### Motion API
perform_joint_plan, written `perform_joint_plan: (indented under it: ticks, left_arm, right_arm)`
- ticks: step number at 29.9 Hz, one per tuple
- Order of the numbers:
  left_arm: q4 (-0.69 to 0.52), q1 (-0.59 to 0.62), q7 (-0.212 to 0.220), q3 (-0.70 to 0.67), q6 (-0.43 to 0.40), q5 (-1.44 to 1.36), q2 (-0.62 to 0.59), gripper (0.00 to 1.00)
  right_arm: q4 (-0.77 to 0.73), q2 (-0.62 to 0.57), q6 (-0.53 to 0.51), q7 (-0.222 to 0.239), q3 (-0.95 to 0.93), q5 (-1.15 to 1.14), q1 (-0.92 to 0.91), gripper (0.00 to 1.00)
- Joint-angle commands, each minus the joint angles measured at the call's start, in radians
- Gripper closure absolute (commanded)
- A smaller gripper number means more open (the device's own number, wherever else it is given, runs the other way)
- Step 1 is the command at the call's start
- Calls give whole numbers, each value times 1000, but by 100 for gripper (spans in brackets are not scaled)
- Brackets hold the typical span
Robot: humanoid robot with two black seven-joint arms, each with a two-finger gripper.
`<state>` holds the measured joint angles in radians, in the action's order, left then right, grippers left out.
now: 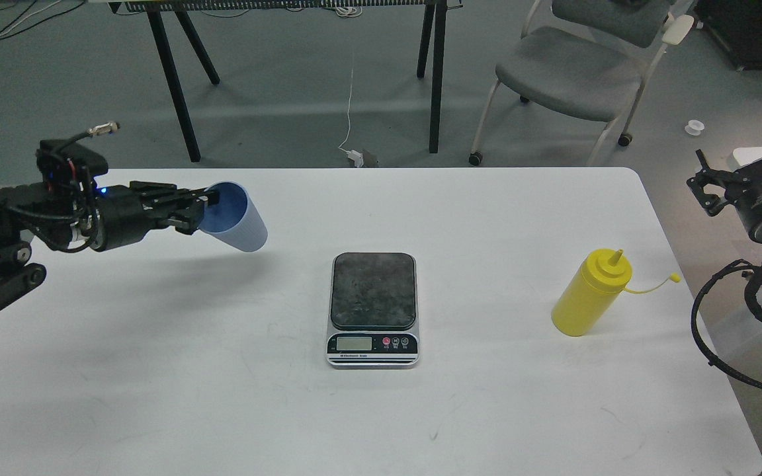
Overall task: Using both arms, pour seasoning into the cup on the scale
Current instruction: 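Carry the blue cup with the left gripper onto the scale and release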
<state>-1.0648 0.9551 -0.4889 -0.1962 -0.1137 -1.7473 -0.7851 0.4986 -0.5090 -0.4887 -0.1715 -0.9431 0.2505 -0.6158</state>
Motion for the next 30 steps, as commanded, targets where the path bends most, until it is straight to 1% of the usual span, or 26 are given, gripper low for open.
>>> perform_joint_plan:
  ticks: [1,4,8,9,11,15,23,28,30]
  left_arm:
    - [-40,91,0,1,-119,-69,96,98]
    - [-40,114,0,3,-162,-141,211,98]
    - [-26,116,4,4,-184,-184,309,98]
    - [-21,117,24,14,-190,-184,335,98]
    - [-1,119,39,46,-196,-184,365,98]
    - [20,119,42,101,-195,-186,389,98]
    - [62,111,42,106,-195,-184,409,97]
    - [63,113,44,107,-196,-184,437,89]
    - [68,114,44,107,-196,-184,437,83]
  right_arm:
    - [0,-16,0,-2,0,1,1,0]
    - [2,-26,0,-2,0,1,7,0]
    - [2,-34,0,-2,-14,1,7,0]
    - [2,-34,0,-2,-14,1,7,0]
    - [3,-36,0,-2,-16,1,7,0]
    - [6,-36,0,-2,-22,1,7,0]
    - [8,-36,0,-2,-22,1,7,0]
    - [9,-48,0,-2,-22,1,7,0]
    - [9,-49,0,-2,-22,1,7,0]
